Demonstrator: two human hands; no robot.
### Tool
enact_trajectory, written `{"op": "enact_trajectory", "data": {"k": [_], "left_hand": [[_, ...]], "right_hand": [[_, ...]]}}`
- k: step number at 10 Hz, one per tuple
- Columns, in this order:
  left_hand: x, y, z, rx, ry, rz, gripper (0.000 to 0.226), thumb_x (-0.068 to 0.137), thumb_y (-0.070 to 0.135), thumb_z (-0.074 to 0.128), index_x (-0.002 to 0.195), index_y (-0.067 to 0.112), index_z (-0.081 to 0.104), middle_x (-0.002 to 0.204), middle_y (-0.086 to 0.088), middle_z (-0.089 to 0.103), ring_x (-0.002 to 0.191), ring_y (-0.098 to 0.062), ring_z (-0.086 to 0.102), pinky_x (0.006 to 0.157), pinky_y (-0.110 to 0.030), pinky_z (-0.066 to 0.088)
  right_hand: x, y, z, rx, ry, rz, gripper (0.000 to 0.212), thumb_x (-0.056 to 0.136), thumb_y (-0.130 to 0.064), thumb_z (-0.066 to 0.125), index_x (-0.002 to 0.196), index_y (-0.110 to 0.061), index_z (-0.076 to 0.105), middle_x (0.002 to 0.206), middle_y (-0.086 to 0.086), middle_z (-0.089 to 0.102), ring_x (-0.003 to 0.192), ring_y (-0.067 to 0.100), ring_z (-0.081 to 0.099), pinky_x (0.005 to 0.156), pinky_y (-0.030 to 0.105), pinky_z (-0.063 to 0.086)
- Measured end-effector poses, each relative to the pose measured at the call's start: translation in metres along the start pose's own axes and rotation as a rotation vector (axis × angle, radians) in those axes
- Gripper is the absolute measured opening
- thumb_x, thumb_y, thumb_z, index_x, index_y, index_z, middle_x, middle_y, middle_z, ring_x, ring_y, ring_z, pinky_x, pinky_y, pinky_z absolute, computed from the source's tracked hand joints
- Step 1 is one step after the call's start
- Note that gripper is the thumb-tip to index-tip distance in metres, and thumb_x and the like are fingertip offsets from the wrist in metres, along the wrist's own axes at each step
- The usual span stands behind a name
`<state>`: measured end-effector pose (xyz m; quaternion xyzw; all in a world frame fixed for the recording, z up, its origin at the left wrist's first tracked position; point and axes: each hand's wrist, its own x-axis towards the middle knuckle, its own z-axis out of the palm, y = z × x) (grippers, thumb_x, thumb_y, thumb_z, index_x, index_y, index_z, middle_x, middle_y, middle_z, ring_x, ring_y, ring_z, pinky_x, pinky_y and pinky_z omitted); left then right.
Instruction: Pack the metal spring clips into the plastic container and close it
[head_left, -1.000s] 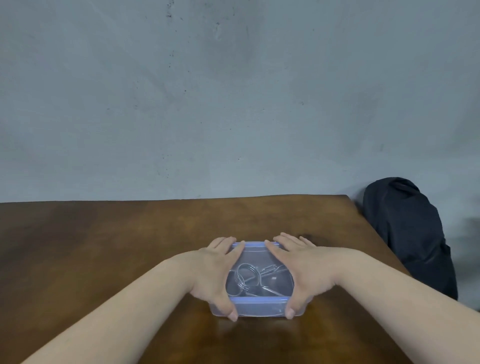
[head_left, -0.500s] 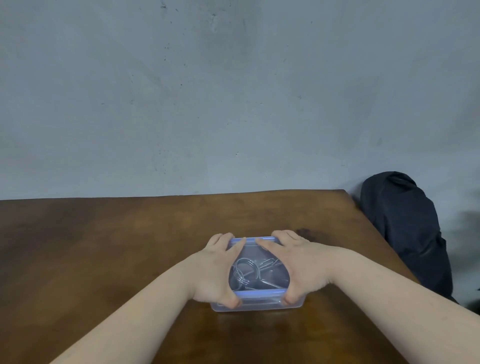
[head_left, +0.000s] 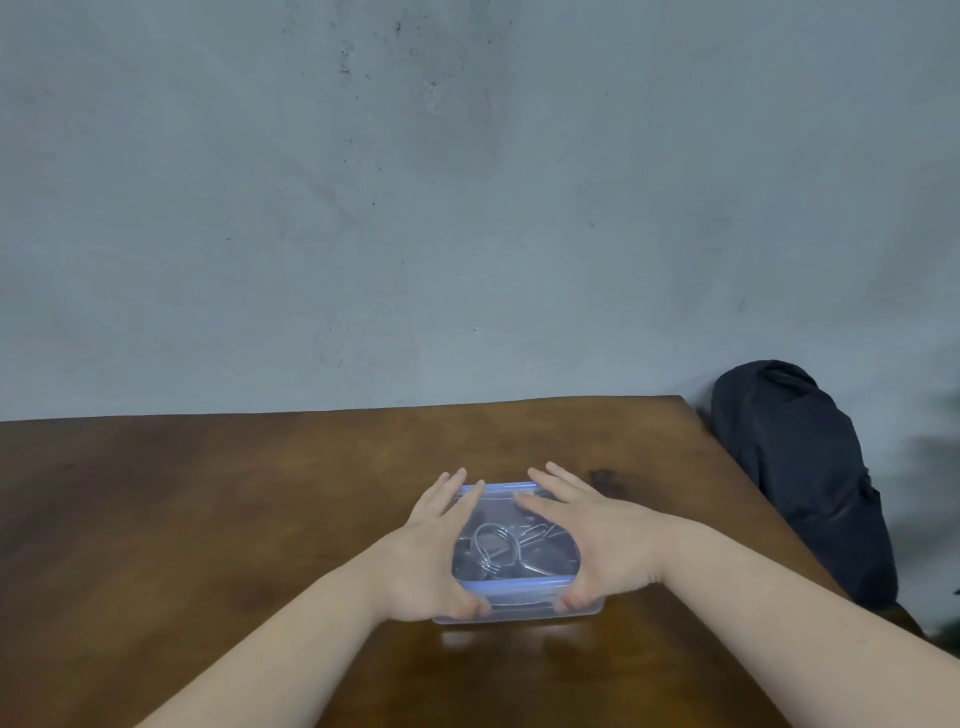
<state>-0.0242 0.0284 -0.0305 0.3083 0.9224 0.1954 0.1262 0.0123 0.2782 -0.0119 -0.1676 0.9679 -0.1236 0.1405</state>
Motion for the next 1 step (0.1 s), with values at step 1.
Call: {"op": "enact_trajectory", "data": {"k": [1], "left_hand": [[-0.0041,-0.0026,-0.0073,-0.027,-0.049,-0.002,0.137,0.064,0.066,0.084,0.162,0.035,-0.007,0.165,0.020,-0.023,0.150,-0.002,-0.028,0.129,-0.044,0.011]], "right_hand": [[-0.0084,0.0027,0.0006,0.065,-0.009,0.017,0.128,0.065,-0.065,0.080,0.162,-0.038,0.001,0.165,-0.024,-0.021,0.144,-0.004,-0.033,0.124,0.042,0.019]]}}
